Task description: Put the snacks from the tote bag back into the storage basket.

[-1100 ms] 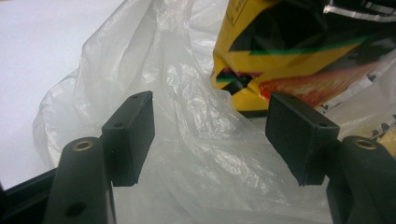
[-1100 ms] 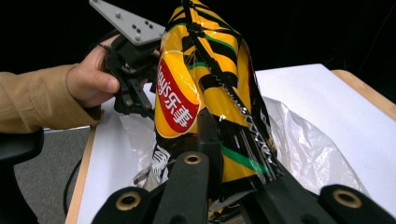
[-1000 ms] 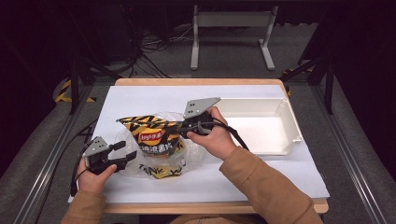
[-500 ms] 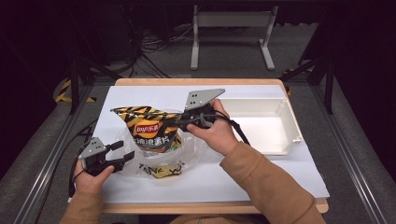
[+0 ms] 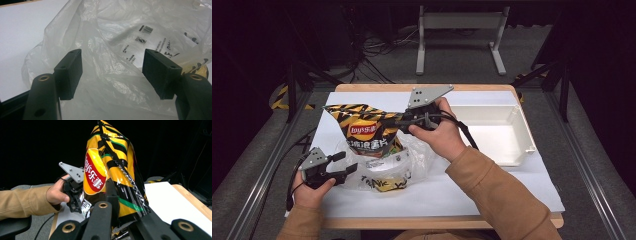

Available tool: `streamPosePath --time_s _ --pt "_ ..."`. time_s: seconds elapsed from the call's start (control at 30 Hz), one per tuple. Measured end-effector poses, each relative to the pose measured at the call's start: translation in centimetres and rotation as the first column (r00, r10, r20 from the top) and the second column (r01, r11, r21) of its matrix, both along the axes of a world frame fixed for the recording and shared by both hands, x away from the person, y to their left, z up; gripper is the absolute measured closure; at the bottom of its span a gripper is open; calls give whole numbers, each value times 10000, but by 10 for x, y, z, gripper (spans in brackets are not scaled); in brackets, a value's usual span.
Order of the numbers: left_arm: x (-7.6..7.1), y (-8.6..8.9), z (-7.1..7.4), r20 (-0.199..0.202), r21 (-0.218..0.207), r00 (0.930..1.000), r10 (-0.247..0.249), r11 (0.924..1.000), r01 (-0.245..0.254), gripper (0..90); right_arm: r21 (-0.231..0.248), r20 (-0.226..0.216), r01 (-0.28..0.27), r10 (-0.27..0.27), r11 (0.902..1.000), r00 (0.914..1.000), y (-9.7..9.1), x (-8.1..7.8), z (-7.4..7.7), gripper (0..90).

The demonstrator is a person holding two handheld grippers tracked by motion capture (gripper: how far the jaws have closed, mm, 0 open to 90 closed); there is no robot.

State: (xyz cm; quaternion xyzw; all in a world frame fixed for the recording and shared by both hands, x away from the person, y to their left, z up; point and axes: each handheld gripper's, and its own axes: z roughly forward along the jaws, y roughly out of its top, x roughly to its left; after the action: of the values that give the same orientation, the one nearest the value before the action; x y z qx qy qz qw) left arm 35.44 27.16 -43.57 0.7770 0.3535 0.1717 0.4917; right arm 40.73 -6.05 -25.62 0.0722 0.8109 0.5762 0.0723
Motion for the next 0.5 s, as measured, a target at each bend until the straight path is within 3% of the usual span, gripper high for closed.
streamPosePath --time_s 0.2,0.5 --pt "0 0 0 1 1 10000 18 10000 -18 332 -65 67 68 -68 10000 10000 -4 -1 11 900" --pt "0 1 0 33 -27 10000 80 10000 -80 334 -46 307 291 -289 9996 9991 -29 -2 31 900"
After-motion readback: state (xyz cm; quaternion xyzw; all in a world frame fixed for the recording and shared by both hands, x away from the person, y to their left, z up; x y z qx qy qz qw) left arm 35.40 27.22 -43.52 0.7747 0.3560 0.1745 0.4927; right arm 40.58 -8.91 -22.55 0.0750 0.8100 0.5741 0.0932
